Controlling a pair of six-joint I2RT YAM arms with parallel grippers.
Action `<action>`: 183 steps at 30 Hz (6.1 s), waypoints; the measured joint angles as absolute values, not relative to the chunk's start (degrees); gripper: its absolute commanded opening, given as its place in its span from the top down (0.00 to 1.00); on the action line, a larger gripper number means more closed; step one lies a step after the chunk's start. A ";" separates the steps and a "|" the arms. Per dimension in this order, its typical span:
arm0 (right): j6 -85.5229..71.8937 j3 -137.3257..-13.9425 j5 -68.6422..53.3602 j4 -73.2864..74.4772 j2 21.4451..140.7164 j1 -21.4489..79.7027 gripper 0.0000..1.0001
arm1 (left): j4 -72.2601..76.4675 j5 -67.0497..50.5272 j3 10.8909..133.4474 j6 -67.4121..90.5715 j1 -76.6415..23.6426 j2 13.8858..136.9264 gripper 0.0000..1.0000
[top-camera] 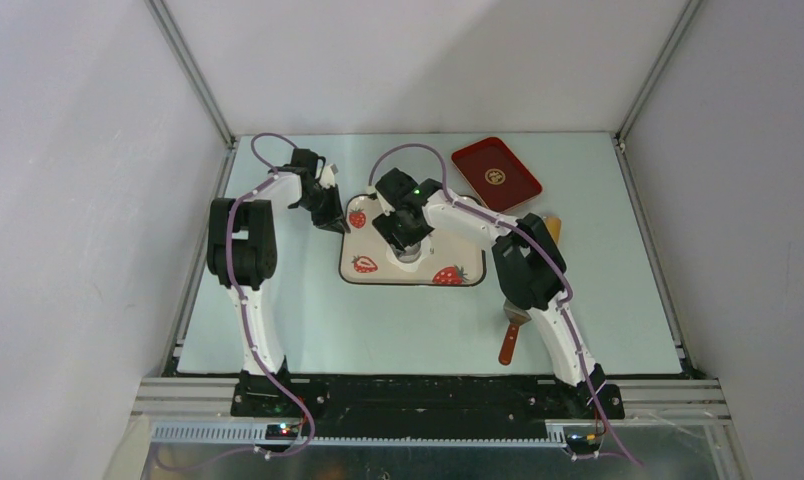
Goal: Roll out the dumpling wrappers from the dough
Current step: Press the dumpling wrapper on the work surface, then pick up the spatula from the center of the board.
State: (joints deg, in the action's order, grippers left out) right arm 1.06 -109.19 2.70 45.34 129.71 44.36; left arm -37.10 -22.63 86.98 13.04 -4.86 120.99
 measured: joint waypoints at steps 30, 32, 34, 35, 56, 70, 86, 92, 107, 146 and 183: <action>7.57 -111.59 -1.04 48.34 130.85 44.14 0.98 | -37.10 -22.48 86.98 13.04 -4.73 120.97 1.00; 7.44 -111.48 -1.02 48.29 130.85 44.12 0.99 | -37.10 -22.48 86.98 13.04 -4.73 120.97 1.00; 7.07 -111.39 -0.97 48.23 130.85 44.14 1.00 | -37.10 -22.48 86.98 13.04 -4.73 120.97 1.00; 6.83 -111.37 -0.95 48.23 130.85 44.12 1.00 | -37.10 -22.46 86.98 13.04 -4.73 120.97 1.00; 1.15 -106.65 1.32 44.42 128.73 44.10 1.00 | -37.10 -22.41 86.98 13.04 -4.73 120.95 1.00; 4.62 -104.95 1.72 43.00 127.83 44.38 1.00 | -37.10 -22.37 86.98 13.04 -4.73 120.95 1.00; 5.89 -107.26 -3.16 46.54 128.81 42.41 1.00 | -37.10 -22.15 86.94 13.04 -4.73 120.84 1.00; 5.69 -106.54 -2.28 46.24 128.44 42.83 1.00 | -37.10 -22.04 86.94 13.04 -4.73 120.84 1.00; 2.50 -108.38 0.73 47.51 129.58 43.72 0.98 | -37.10 -21.80 86.91 13.04 -4.75 120.75 1.00; -4.47 -110.45 3.36 48.51 130.28 44.40 0.35 | -36.49 -21.63 86.35 13.06 -4.82 120.40 1.00; -0.49 -115.07 -0.47 55.11 127.61 42.19 0.01 | -36.58 -21.19 86.32 13.06 -4.82 120.33 0.69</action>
State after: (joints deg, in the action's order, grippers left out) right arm -0.49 -115.07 -0.47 55.11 127.61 42.19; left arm -36.58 -21.19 86.32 13.06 -4.82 120.33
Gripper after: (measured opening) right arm 0.993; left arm 0.158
